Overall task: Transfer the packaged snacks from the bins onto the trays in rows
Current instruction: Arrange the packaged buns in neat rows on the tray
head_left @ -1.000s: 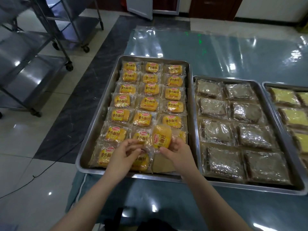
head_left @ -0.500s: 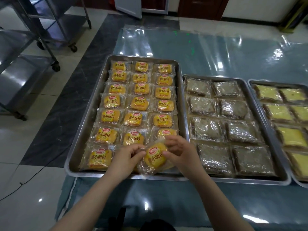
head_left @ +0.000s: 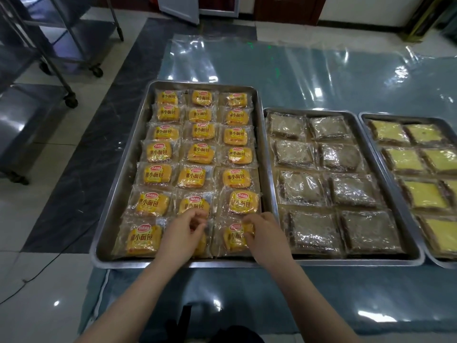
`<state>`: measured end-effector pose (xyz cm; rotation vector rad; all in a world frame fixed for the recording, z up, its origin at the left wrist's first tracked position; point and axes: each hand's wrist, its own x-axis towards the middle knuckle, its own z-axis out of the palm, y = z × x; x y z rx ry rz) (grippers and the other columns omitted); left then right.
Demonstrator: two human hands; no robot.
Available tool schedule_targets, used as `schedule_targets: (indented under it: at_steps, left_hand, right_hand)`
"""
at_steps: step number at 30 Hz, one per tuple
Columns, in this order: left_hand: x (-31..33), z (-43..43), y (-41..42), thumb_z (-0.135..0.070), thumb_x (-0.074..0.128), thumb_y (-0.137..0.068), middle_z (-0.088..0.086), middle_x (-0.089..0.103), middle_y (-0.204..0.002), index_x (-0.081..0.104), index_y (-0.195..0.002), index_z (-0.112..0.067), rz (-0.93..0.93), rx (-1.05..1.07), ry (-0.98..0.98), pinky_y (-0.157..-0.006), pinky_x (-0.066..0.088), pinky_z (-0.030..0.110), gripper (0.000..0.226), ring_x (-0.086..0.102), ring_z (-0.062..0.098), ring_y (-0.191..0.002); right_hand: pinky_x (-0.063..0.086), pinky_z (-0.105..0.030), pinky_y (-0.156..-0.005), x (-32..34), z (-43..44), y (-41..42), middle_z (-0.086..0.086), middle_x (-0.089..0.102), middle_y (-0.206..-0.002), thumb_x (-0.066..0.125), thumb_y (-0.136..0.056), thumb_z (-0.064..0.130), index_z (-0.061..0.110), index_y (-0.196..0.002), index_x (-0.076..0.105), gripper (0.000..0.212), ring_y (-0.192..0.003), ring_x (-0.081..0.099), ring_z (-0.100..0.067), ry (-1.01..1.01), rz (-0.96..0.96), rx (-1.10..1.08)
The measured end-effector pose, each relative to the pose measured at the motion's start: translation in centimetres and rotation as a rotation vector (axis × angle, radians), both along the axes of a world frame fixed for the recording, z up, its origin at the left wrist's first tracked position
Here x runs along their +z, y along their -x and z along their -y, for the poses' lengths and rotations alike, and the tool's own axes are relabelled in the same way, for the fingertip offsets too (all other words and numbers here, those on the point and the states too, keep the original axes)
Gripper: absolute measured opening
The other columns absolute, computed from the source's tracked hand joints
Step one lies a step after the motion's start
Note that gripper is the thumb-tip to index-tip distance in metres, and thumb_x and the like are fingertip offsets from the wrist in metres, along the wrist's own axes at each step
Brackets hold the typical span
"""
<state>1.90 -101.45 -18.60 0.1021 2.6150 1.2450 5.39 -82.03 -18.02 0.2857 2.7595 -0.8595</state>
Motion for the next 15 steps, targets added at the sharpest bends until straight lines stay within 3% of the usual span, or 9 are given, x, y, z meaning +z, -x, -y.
schedule_targets:
  at_steps: [2, 5, 7, 11, 13, 15]
  left_hand:
    - [0.0, 0.2, 0.1, -0.017, 0.062, -0.087, -0.025, 0.061, -0.087, 0.058, -0.104, -0.034, -0.020, -0.016, 0.022, -0.061, 0.043, 0.005, 0.024, 0.055, -0.015, -0.078]
    - [-0.3, 0.7, 0.2, -0.014, 0.063, -0.086, -0.022, 0.059, -0.098, 0.061, -0.106, -0.032, -0.099, -0.037, 0.066, -0.077, 0.046, 0.016, 0.027, 0.055, -0.005, -0.089]
    - [-0.7, 1.1, 0.4, -0.013, 0.064, -0.085, -0.020, 0.055, -0.103, 0.062, -0.105, -0.031, -0.195, -0.054, 0.139, -0.084, 0.039, 0.019, 0.028, 0.050, 0.003, -0.099]
    - [-1.5, 1.5, 1.7, -0.023, 0.065, -0.084, -0.009, 0.049, -0.131, 0.057, -0.120, -0.031, -0.308, -0.104, 0.269, -0.105, 0.024, 0.030, 0.037, 0.038, 0.015, -0.126]
    - [-2.2, 1.3, 2.5, -0.038, 0.057, -0.088, -0.007, 0.028, -0.149, 0.041, -0.136, -0.033, -0.285, -0.189, 0.388, -0.113, 0.010, 0.038, 0.052, 0.018, 0.021, -0.141]
    - [-3.2, 0.9, 2.8, -0.053, 0.043, -0.090, -0.006, 0.001, -0.155, 0.017, -0.146, -0.035, -0.229, -0.279, 0.517, -0.113, -0.005, 0.039, 0.064, -0.006, 0.020, -0.143]
  right_hand:
    - [0.045, -0.027, -0.090, -0.1, 0.0, 0.1, 0.003, 0.039, -0.121, 0.060, -0.090, 0.019, 0.028, -0.120, 0.056, 0.032, -0.102, 0.052, -0.014, -0.035, 0.004, -0.017]
    - [0.043, -0.028, -0.093, -0.4, 0.2, 0.0, 0.000, 0.038, -0.119, 0.058, -0.091, 0.017, 0.022, -0.120, 0.055, 0.030, -0.107, 0.046, -0.018, -0.152, 0.029, -0.006]
    - [0.038, -0.027, -0.093, -0.5, 0.3, 0.1, -0.002, 0.038, -0.119, 0.055, -0.091, 0.018, 0.020, -0.116, 0.055, 0.025, -0.107, 0.042, -0.019, -0.254, 0.011, 0.021]
    - [0.032, -0.036, -0.104, -0.8, 1.0, 0.6, -0.008, 0.034, -0.142, 0.054, -0.090, 0.033, 0.021, -0.126, 0.052, 0.038, -0.129, 0.031, -0.028, -0.331, -0.145, 0.065]
    - [0.019, -0.039, -0.114, -1.5, 1.9, 1.8, -0.009, 0.017, -0.156, 0.050, -0.093, 0.042, 0.020, -0.141, 0.038, 0.054, -0.143, 0.013, -0.030, -0.265, -0.185, 0.095]
    - [0.003, -0.040, -0.117, -2.5, 2.7, 3.3, -0.008, -0.004, -0.160, 0.041, -0.097, 0.045, 0.017, -0.151, 0.015, 0.066, -0.146, -0.007, -0.029, -0.261, -0.127, 0.157]
